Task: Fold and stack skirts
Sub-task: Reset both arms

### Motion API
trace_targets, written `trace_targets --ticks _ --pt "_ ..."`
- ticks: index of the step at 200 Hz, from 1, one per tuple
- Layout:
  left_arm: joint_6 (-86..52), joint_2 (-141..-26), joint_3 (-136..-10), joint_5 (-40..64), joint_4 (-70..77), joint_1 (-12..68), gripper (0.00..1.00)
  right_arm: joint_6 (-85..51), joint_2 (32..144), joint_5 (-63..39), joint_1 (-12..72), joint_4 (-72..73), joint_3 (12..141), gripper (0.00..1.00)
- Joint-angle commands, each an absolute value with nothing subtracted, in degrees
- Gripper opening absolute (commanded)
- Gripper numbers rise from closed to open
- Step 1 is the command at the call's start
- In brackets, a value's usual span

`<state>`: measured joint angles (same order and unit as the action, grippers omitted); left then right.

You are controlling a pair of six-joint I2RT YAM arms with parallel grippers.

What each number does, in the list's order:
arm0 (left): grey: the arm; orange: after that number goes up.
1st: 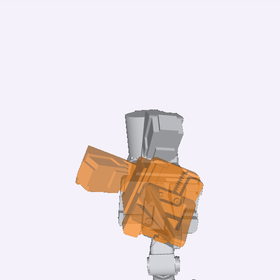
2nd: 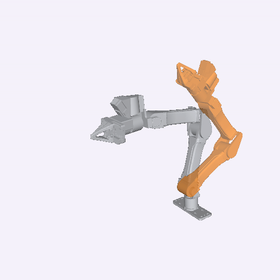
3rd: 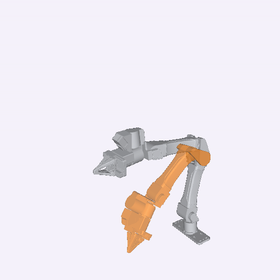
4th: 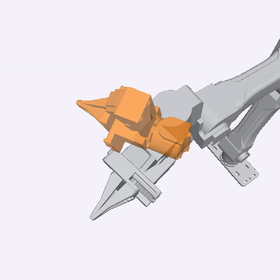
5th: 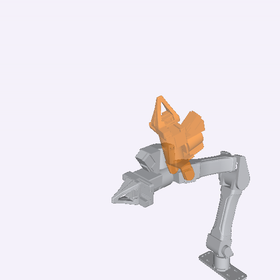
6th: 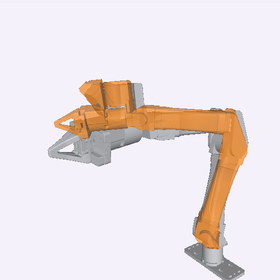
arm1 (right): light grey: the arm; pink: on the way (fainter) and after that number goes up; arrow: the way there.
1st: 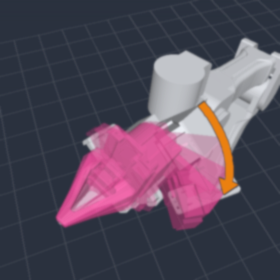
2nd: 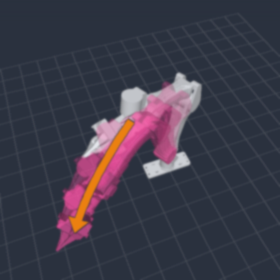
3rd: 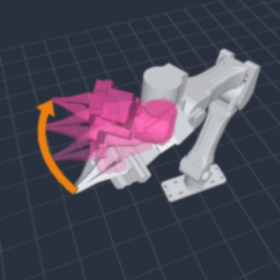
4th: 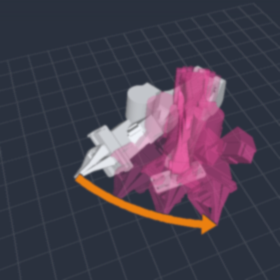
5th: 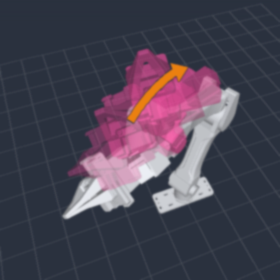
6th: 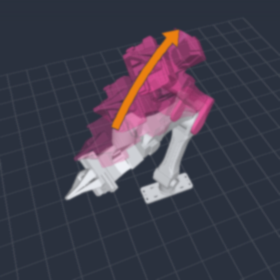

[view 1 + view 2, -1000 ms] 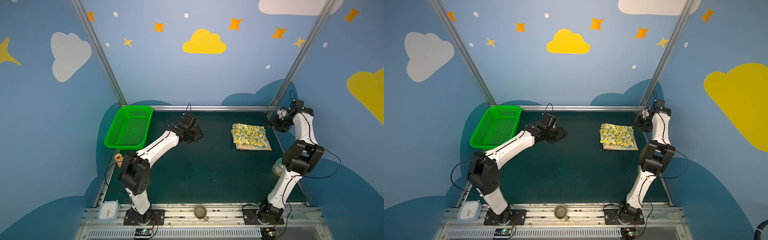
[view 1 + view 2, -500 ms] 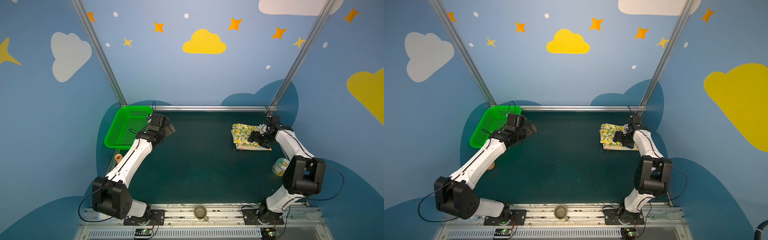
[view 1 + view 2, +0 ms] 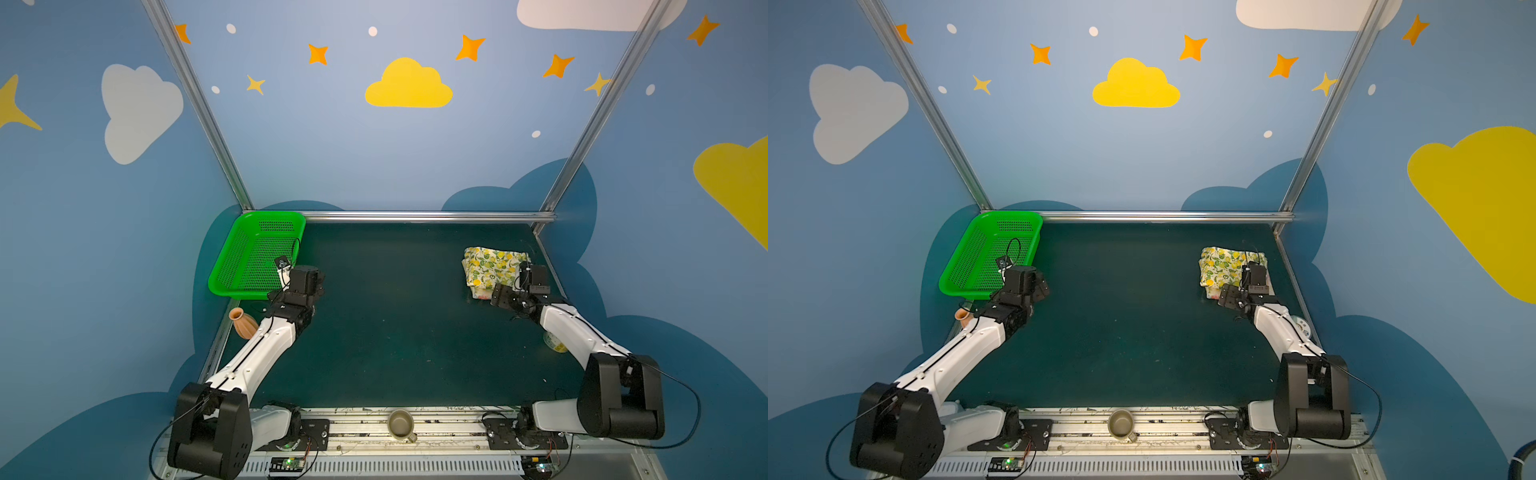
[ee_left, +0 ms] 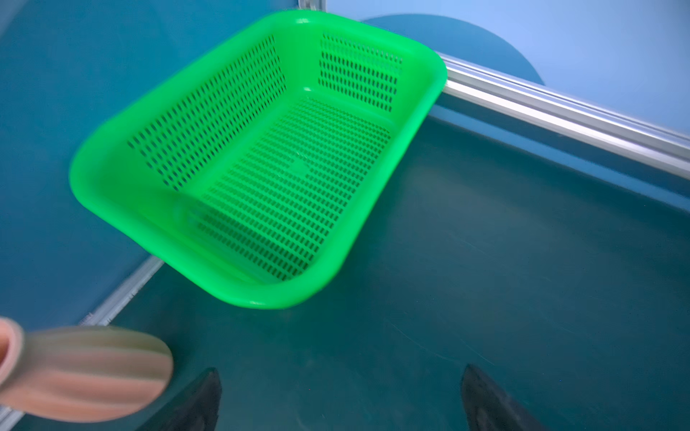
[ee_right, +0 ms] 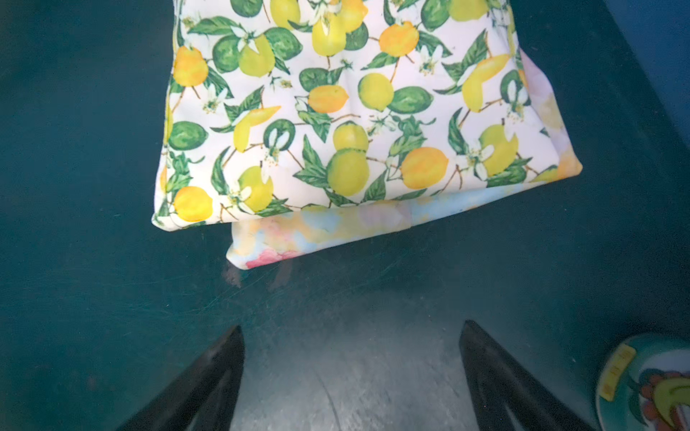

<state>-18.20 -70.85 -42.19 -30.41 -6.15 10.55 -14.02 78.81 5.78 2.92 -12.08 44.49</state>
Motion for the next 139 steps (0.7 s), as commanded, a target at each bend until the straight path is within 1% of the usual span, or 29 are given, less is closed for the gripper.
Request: trace_targets --ticks 1,23,30,44,72,77,96,117,139 --pt "-12.1 -70.8 -37.7 -34.1 4.3 10.4 1.0 -11.7 78.3 9.1 4.4 -2.3 41.3 0.89" --pt "-8.3 -70.9 -29.9 -32.7 18.1 9.6 1.0 -10.2 79.5 10.5 5.2 3.6 38.9 0.89" --pt "-6.9 -71.5 -28.2 -31.4 21.7 9.1 1.0 -10.3 79.7 11.0 5.4 3.5 39.0 0.89" --pt "-6.2 -73.0 -26.7 -30.6 25.4 7.9 1.0 -8.1 80.1 11.1 5.8 5.7 38.8 0.89" --pt "-5.4 -74.9 -22.5 -23.4 34.3 5.2 1.0 -6.8 80.1 11.5 5.9 8.8 38.8 0.89" --pt "-5.7 -75.3 -21.8 -22.4 35.9 4.8 1.0 -6.5 80.0 11.5 5.9 10.2 37.0 0.89" --pt "-5.8 -76.8 -22.7 -19.8 35.5 3.4 1.0 -4.1 79.6 12.2 5.7 19.1 32.9 0.91" --pt "-4.5 -79.8 -23.5 -15.5 37.7 2.1 1.0 -4.8 81.4 12.1 5.3 26.7 29.0 0.91" --pt "-4.0 -84.7 -23.8 -14.1 41.6 1.9 1.0 -5.3 82.6 11.8 4.8 27.8 28.7 0.91"
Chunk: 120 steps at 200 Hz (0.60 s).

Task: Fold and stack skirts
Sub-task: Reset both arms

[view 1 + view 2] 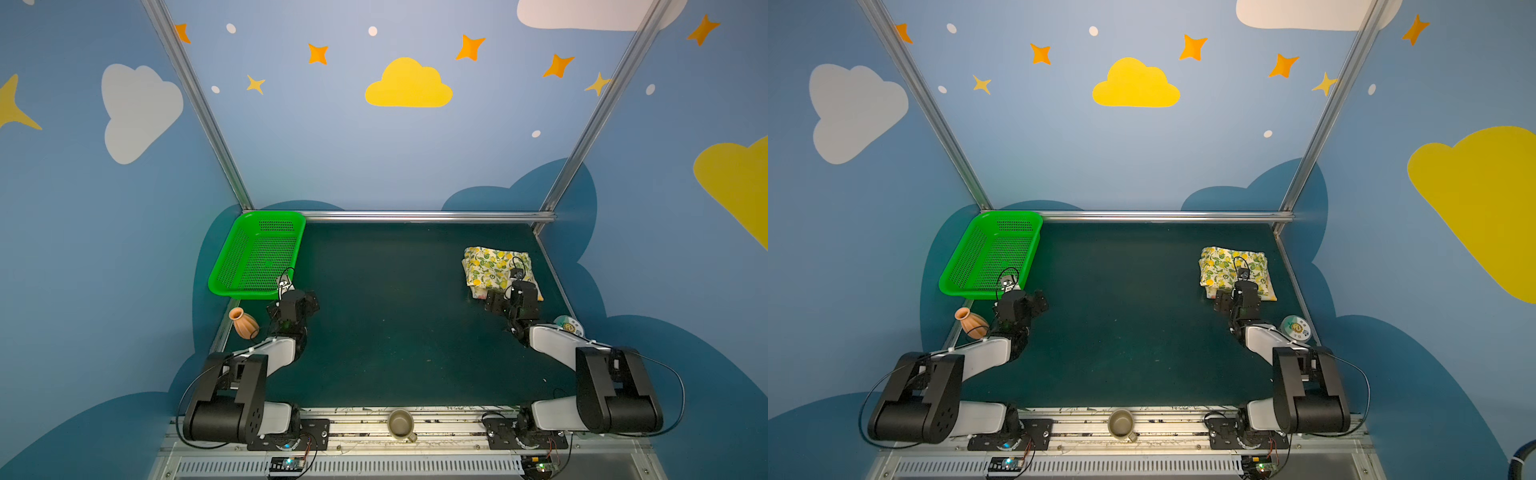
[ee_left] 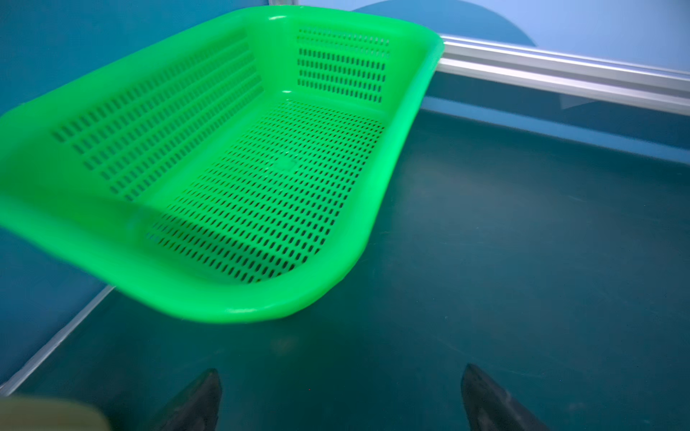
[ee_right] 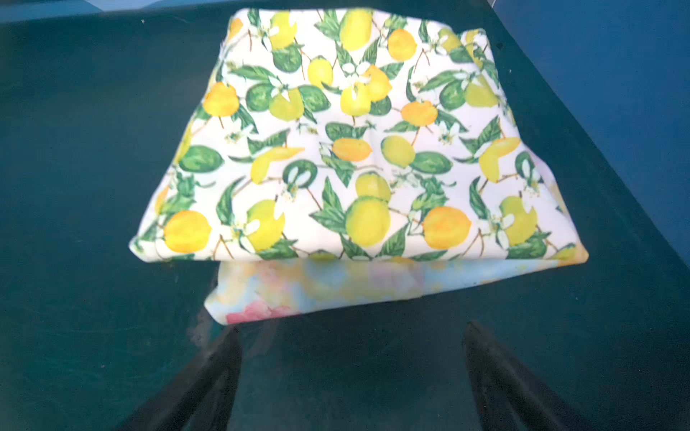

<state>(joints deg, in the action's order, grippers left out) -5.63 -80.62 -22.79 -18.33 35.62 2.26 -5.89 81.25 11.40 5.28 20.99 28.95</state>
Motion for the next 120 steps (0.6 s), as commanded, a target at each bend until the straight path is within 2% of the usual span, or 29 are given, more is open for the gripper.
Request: trace_targets --ticks 1,26,120 --pt "-4.0 -84.9 -23.8 -14.0 41.7 1.9 1.0 -5.4 82.7 11.7 4.8 27.6 28.8 0.91" --pt "-3.8 -86.8 -24.4 -10.2 41.7 0.7 1.0 -5.8 83.2 9.2 3.7 25.8 30.0 0.91" --pt "-4.1 -87.0 -24.5 -9.2 41.8 0.0 1.0 -6.0 83.0 8.4 3.1 25.7 29.9 0.93"
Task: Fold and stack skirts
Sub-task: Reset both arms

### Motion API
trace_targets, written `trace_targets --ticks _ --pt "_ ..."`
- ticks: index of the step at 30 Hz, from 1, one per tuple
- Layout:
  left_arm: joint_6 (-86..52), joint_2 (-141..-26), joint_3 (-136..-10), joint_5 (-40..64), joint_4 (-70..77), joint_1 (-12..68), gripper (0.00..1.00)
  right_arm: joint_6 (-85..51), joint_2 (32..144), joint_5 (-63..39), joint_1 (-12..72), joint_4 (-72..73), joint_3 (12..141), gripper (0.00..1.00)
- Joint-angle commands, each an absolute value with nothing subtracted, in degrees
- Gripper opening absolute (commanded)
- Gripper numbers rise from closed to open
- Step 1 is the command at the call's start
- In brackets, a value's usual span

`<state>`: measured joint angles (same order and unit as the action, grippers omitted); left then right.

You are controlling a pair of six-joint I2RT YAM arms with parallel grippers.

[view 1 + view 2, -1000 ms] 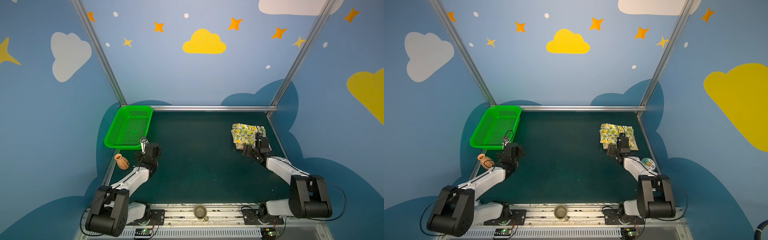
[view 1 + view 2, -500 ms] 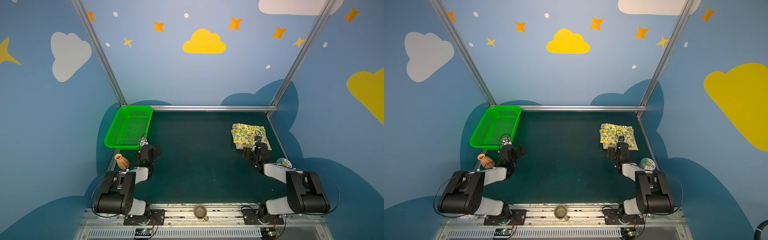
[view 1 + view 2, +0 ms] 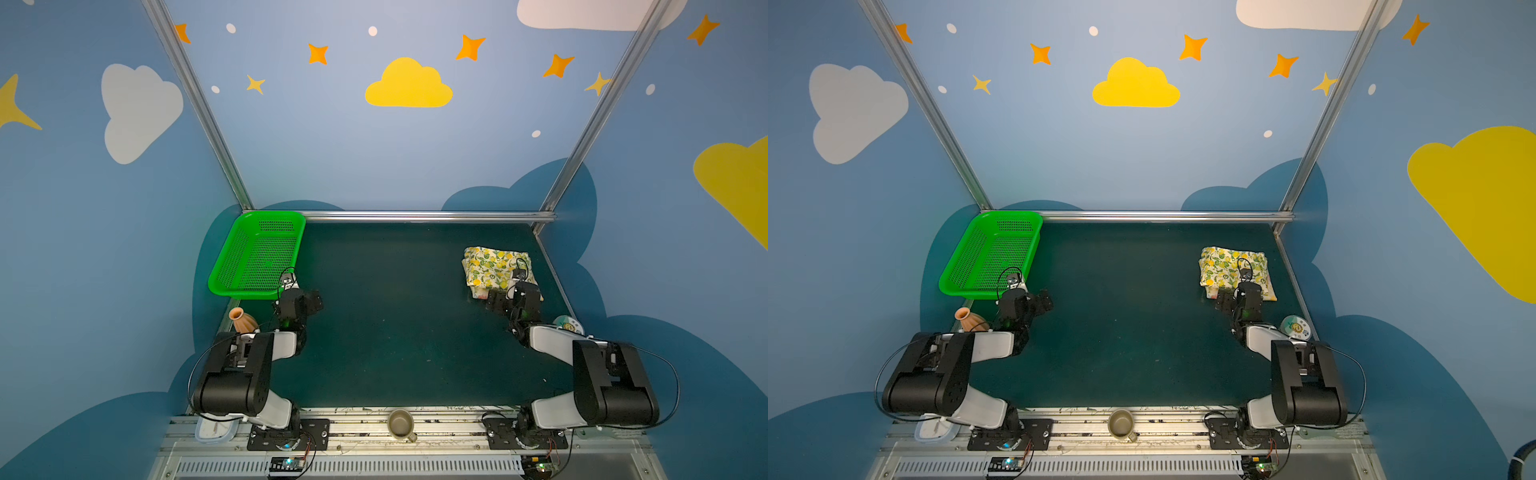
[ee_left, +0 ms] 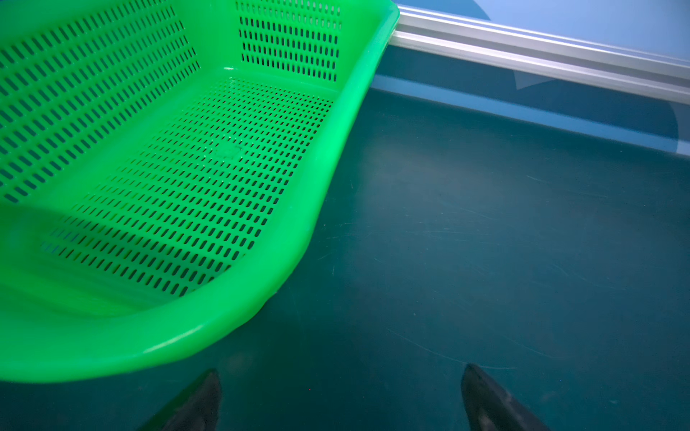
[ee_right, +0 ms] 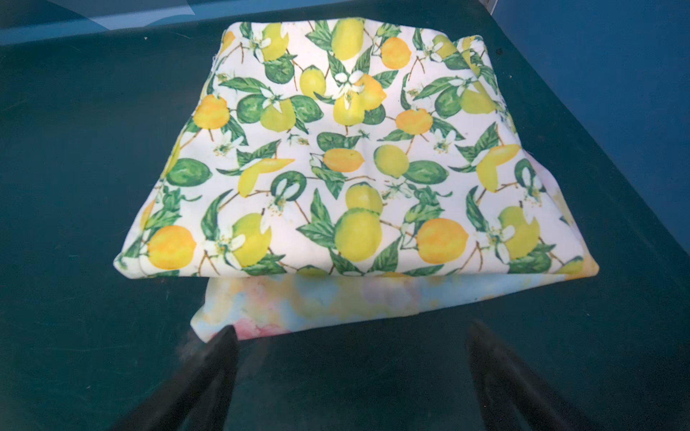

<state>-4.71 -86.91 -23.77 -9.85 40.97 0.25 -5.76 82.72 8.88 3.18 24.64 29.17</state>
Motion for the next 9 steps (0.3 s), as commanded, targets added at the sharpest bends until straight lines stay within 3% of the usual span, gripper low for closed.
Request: trace_targets --ticks 1,9 --pt "-4.1 -87.0 -24.4 -9.2 41.8 0.0 1.0 -6.0 83.0 8.4 3.0 25.7 29.9 0.93" --pt "-4.1 -87.0 -24.4 -9.2 41.8 0.0 1.0 -6.0 83.0 7.9 3.0 25.6 30.0 0.93"
